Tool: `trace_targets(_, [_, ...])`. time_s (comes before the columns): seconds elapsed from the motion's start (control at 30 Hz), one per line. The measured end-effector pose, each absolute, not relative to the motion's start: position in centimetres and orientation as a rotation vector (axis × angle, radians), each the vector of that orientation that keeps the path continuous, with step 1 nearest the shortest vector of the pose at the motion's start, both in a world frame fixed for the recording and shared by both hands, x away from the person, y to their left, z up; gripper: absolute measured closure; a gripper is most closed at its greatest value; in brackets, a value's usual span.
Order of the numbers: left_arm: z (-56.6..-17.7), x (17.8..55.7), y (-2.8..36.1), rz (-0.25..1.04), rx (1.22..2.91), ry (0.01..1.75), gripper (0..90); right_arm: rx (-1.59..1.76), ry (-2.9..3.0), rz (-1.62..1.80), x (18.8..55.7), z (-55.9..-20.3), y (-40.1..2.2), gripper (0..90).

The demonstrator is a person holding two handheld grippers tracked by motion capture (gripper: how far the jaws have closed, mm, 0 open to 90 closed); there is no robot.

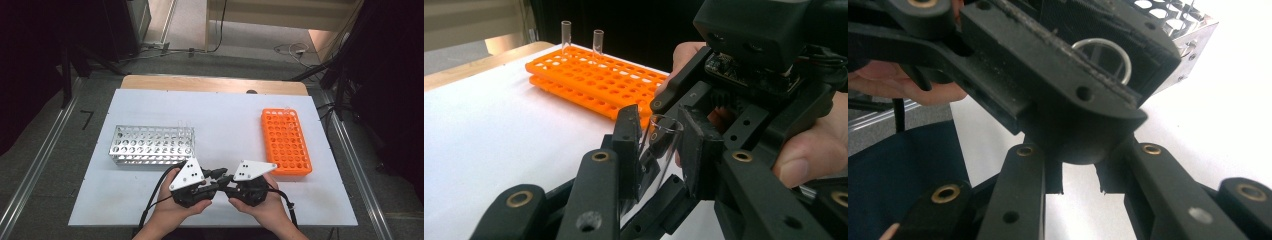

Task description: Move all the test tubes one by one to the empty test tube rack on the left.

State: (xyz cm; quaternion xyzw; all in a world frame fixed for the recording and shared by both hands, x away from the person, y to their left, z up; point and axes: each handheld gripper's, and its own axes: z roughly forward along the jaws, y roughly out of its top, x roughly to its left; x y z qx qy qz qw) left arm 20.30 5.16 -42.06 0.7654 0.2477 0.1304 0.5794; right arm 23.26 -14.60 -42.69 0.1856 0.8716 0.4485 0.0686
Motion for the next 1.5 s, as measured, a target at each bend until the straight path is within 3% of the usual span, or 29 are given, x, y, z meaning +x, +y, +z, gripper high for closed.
trace_targets(0.87, [-41.8, 20.3, 5.7, 0.356, 1.758, 0.599, 76.3, 0.572, 2.640, 1.373, 23.3, -42.5, -14.7, 70.2])
trace_targets(1.5, [-41.2, 21.1, 8.2, 0.386, 1.709, 0.668, 76.4, 0.635, 2.537, 1.461, 24.0, -41.9, -17.0, 21.0])
